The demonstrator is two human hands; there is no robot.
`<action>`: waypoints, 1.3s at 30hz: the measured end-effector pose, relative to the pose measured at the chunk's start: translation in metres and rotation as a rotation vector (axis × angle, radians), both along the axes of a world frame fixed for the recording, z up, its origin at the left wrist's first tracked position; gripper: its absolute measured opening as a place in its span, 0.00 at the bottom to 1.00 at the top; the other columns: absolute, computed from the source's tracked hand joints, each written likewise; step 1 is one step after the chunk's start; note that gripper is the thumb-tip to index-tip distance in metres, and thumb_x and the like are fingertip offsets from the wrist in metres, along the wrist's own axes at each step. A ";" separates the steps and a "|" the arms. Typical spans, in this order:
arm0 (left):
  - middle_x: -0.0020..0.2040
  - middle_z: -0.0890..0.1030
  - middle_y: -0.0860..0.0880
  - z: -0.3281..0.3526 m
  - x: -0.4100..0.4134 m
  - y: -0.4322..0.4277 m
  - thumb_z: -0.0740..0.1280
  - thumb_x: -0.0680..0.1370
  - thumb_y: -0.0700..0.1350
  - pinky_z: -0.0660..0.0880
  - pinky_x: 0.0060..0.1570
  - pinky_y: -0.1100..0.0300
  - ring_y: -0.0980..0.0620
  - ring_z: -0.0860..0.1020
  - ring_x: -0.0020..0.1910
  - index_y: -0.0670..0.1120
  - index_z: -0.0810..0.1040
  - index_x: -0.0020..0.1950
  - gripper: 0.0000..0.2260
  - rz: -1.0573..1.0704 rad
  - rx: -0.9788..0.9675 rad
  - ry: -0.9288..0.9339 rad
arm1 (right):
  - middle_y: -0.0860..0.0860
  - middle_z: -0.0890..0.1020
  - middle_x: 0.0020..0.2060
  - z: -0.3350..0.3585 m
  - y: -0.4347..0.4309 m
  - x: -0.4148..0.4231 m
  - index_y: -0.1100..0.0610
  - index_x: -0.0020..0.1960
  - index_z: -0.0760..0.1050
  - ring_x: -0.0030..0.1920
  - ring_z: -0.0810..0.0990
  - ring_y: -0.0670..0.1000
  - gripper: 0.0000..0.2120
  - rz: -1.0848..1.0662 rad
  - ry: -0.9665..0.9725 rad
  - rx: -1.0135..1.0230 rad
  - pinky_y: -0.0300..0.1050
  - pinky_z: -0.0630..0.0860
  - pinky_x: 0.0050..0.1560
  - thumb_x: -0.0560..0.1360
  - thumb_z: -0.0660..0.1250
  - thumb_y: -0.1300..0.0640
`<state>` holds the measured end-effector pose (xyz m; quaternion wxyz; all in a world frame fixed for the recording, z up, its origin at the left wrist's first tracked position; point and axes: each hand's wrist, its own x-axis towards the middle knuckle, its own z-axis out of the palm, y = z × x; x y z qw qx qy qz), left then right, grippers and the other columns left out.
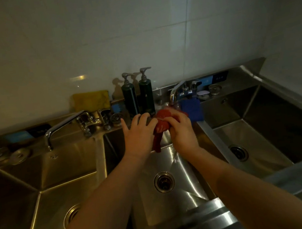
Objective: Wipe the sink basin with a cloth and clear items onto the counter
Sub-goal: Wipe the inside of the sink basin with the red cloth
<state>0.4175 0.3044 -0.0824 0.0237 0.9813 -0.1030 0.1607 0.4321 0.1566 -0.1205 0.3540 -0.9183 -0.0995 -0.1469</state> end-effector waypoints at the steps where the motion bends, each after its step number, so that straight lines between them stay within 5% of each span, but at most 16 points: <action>1: 0.71 0.66 0.49 -0.004 -0.007 0.006 0.65 0.74 0.50 0.45 0.68 0.32 0.45 0.59 0.72 0.55 0.69 0.66 0.20 -0.005 -0.007 0.023 | 0.55 0.66 0.68 -0.004 0.005 -0.008 0.53 0.64 0.72 0.68 0.62 0.57 0.17 0.002 0.022 -0.003 0.53 0.64 0.68 0.77 0.60 0.62; 4: 0.71 0.65 0.49 -0.016 -0.028 0.022 0.60 0.76 0.48 0.45 0.67 0.32 0.46 0.59 0.72 0.54 0.69 0.66 0.18 -0.020 -0.004 0.096 | 0.56 0.69 0.65 -0.018 0.020 -0.031 0.56 0.64 0.72 0.63 0.67 0.56 0.17 0.031 0.139 -0.007 0.52 0.68 0.64 0.78 0.55 0.62; 8: 0.70 0.66 0.49 -0.036 -0.056 0.039 0.58 0.77 0.45 0.45 0.67 0.30 0.46 0.62 0.70 0.54 0.69 0.65 0.17 -0.045 -0.007 0.177 | 0.51 0.77 0.54 -0.037 0.034 -0.067 0.53 0.60 0.75 0.52 0.75 0.47 0.14 0.088 0.236 0.138 0.37 0.68 0.51 0.79 0.56 0.61; 21: 0.68 0.67 0.50 -0.074 -0.061 0.049 0.61 0.77 0.48 0.44 0.67 0.30 0.47 0.60 0.70 0.55 0.69 0.66 0.17 -0.012 0.009 0.271 | 0.50 0.79 0.46 -0.076 0.031 -0.066 0.50 0.50 0.71 0.47 0.79 0.48 0.05 0.083 0.356 0.145 0.49 0.78 0.47 0.77 0.61 0.59; 26: 0.68 0.67 0.50 -0.099 -0.043 0.036 0.62 0.76 0.46 0.43 0.65 0.27 0.47 0.61 0.70 0.55 0.70 0.65 0.17 0.035 0.036 0.331 | 0.49 0.77 0.46 -0.103 0.015 -0.042 0.52 0.53 0.74 0.46 0.76 0.48 0.06 0.153 0.393 0.072 0.37 0.69 0.42 0.77 0.62 0.56; 34: 0.72 0.61 0.49 -0.143 -0.033 0.028 0.68 0.72 0.50 0.32 0.58 0.25 0.45 0.51 0.74 0.57 0.71 0.66 0.22 0.120 0.153 0.477 | 0.53 0.80 0.43 -0.143 0.002 -0.013 0.55 0.50 0.75 0.44 0.78 0.52 0.05 0.322 0.645 0.086 0.41 0.73 0.42 0.77 0.64 0.55; 39: 0.73 0.59 0.50 -0.170 -0.032 0.031 0.63 0.74 0.55 0.26 0.55 0.30 0.46 0.51 0.74 0.57 0.73 0.63 0.18 0.095 0.158 0.500 | 0.47 0.78 0.46 -0.170 0.003 -0.003 0.55 0.56 0.77 0.43 0.75 0.41 0.09 0.375 0.815 0.129 0.20 0.67 0.37 0.77 0.65 0.59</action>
